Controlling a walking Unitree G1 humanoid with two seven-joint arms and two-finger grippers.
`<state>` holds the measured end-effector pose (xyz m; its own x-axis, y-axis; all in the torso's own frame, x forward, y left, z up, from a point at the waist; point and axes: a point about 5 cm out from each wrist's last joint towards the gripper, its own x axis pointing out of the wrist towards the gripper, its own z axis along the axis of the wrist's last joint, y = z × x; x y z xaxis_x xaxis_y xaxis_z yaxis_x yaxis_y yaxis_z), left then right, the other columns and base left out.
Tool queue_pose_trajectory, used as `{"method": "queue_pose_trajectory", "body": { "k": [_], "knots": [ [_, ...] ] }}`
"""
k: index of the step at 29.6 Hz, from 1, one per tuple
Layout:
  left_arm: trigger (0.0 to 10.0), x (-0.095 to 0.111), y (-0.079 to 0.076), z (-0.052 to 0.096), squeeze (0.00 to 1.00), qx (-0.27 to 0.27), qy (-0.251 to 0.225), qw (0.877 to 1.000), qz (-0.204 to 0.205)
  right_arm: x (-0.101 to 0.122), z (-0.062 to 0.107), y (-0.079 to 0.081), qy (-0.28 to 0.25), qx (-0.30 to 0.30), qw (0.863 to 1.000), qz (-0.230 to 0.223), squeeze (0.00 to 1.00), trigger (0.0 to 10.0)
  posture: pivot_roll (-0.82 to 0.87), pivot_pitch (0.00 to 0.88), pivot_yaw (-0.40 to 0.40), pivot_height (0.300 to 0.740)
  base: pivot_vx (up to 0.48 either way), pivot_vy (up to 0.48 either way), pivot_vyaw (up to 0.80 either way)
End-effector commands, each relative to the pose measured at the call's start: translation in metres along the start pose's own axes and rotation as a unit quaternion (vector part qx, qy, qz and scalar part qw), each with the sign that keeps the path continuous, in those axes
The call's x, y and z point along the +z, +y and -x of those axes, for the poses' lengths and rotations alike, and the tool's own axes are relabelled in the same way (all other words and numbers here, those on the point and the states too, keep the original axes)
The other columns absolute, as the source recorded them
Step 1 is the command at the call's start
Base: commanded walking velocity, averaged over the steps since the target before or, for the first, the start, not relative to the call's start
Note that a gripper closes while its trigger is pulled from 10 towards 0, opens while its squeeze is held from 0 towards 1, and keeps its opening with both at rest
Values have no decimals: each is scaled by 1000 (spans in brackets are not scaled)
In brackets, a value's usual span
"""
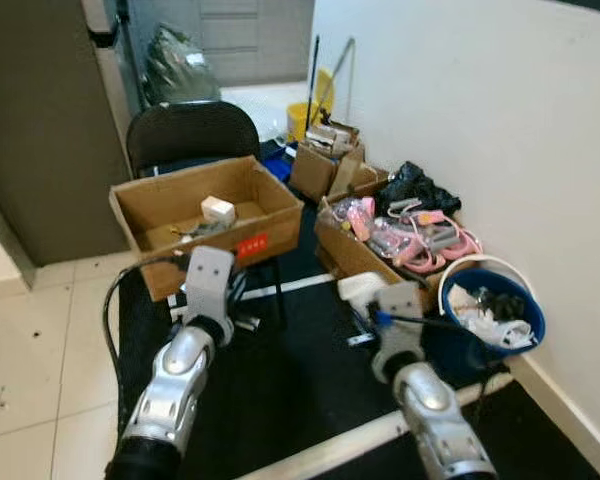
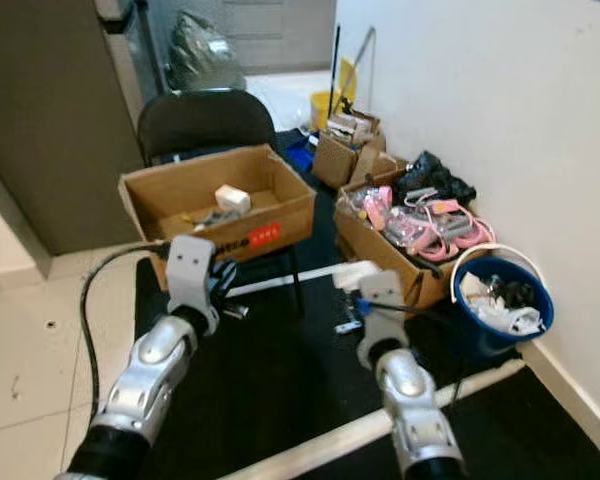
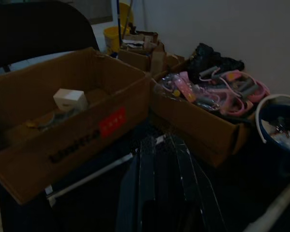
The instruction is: Picking trash to rubbish bin
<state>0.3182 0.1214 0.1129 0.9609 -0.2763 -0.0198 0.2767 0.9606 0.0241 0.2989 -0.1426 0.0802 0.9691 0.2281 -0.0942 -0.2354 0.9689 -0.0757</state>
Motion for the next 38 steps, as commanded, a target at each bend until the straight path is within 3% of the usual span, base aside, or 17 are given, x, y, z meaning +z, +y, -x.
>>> {"method": "queue_pose_trajectory", "body": {
  "k": [1,12,16,20,38],
  "knots": [
    [10000,-3,-2,0,0,-7,8,1000,2,-4,2,-5,10,-8,1000,2,0,10000,-89,52,-1,740,356,0,0],
    [10000,-3,-2,-1,0,-4,7,1000,1,-5,-1,-4,17,0,1000,25,0,10000,-87,49,-3,740,354,0,0],
    [10000,-3,-2,-1,0,-3,7,1000,1,-5,-2,-3,20,3,999,31,0,10000,-86,48,-3,740,352,0,800],
    [10000,-2,-2,-1,0,-2,6,1000,1,-4,-2,-5,15,-9,1000,11,0,10000,-87,48,-4,740,349,0,0],
    [10000,-4,-1,0,0,2,8,1000,3,-4,-2,-3,14,4,1000,10,0,10000,-87,51,-11,740,349,0,0]
  ]
}}
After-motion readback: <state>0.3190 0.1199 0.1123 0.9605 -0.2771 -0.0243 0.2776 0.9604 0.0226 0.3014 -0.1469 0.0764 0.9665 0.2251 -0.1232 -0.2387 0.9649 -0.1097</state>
